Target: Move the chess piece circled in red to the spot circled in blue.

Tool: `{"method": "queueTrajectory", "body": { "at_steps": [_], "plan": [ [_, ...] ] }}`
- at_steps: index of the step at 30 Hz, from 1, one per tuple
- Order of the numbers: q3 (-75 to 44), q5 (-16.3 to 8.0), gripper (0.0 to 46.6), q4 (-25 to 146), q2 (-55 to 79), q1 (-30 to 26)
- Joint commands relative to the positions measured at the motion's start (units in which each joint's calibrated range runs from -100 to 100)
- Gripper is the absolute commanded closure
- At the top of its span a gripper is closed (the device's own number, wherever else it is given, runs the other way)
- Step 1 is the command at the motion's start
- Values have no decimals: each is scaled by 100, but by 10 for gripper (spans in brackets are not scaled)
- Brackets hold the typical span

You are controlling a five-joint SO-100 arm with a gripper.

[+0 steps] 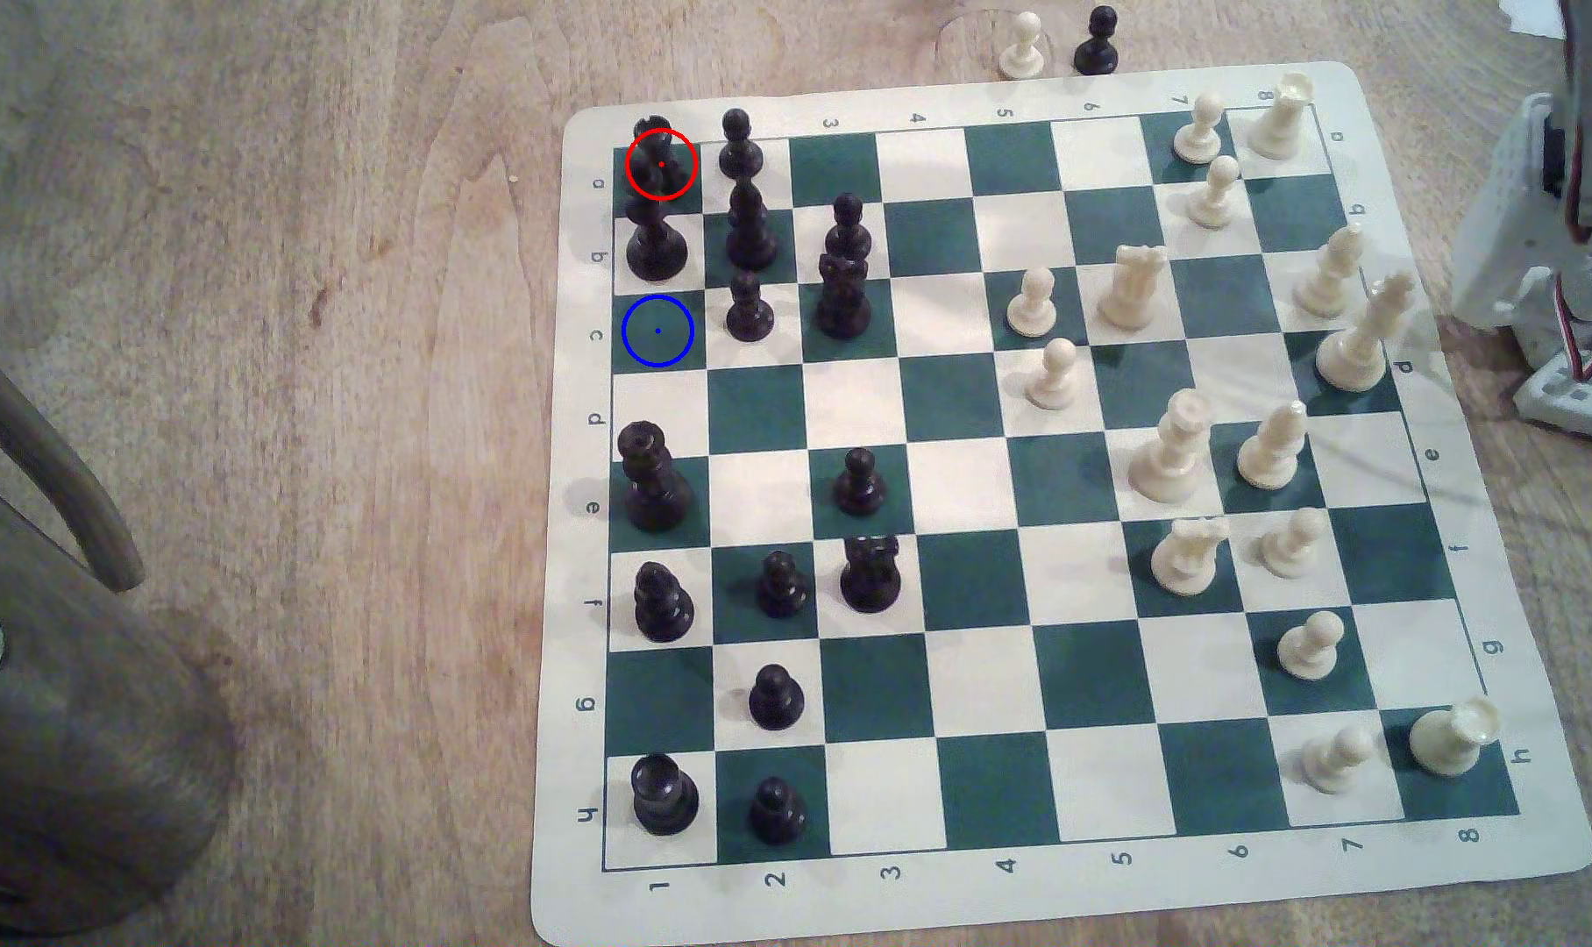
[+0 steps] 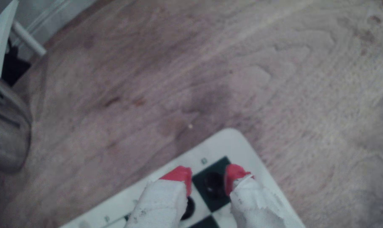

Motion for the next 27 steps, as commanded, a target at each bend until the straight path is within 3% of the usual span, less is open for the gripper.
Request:
{"method": "queueTrajectory", "body": {
  "at_steps": [1,27],
  "plan": [
    [-601,-88,357,-22,-5,-88],
    [-1018,-15,325,-546,1040,30]
  ]
}}
